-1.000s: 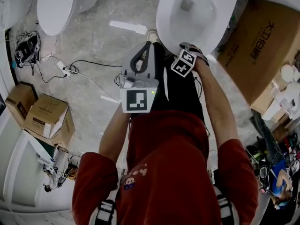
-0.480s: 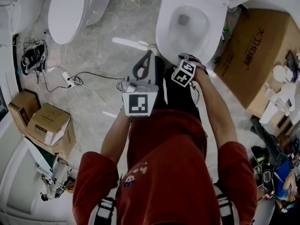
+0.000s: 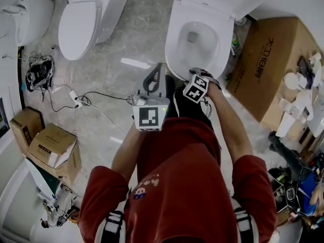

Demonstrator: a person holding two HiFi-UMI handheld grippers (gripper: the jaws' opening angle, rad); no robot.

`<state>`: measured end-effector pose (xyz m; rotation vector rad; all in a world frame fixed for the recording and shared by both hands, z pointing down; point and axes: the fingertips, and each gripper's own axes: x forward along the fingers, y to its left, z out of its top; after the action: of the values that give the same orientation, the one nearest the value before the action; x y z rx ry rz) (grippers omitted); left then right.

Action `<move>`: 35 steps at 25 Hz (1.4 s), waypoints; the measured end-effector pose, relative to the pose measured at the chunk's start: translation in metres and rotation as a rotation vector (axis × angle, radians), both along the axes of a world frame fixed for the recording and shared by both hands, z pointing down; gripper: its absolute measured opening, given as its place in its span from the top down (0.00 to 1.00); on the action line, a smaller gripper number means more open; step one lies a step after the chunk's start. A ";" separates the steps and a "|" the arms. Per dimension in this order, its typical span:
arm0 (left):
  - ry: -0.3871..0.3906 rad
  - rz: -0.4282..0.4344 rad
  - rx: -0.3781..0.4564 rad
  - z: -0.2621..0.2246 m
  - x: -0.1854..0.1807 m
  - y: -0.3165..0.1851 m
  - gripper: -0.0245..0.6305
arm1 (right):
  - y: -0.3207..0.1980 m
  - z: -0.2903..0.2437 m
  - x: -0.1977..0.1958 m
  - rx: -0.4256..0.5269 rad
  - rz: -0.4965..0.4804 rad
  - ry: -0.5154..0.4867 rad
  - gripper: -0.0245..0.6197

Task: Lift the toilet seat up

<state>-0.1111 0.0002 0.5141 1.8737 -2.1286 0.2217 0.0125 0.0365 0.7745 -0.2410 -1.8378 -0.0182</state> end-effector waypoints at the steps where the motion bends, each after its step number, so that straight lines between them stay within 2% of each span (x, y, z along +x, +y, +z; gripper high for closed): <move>1: -0.003 0.000 0.004 -0.002 0.000 -0.001 0.95 | -0.002 -0.005 0.000 0.007 0.002 -0.007 0.60; 4: -0.022 0.026 -0.007 -0.007 0.002 -0.004 0.95 | -0.006 -0.020 0.000 0.034 0.005 -0.030 0.61; 8: -0.017 0.013 0.055 -0.023 -0.005 -0.016 0.95 | -0.012 -0.037 -0.002 0.088 -0.010 -0.049 0.63; 13: -0.021 0.024 0.087 -0.036 -0.008 -0.025 0.95 | -0.015 -0.053 -0.002 0.126 -0.034 -0.054 0.66; 20: -0.043 0.076 0.127 -0.048 -0.012 -0.039 0.95 | -0.031 -0.083 -0.005 0.201 -0.038 -0.069 0.70; 26: -0.058 0.137 0.107 -0.048 -0.016 -0.048 0.95 | -0.047 -0.108 -0.011 0.258 -0.024 -0.072 0.73; 35: -0.036 0.180 0.170 -0.061 -0.026 -0.064 0.95 | -0.077 -0.148 -0.019 0.377 -0.009 -0.071 0.77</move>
<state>-0.1370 -0.0633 0.4528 2.1766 -2.0595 0.1169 -0.0062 -0.0407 0.6260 0.0163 -1.8633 -0.3795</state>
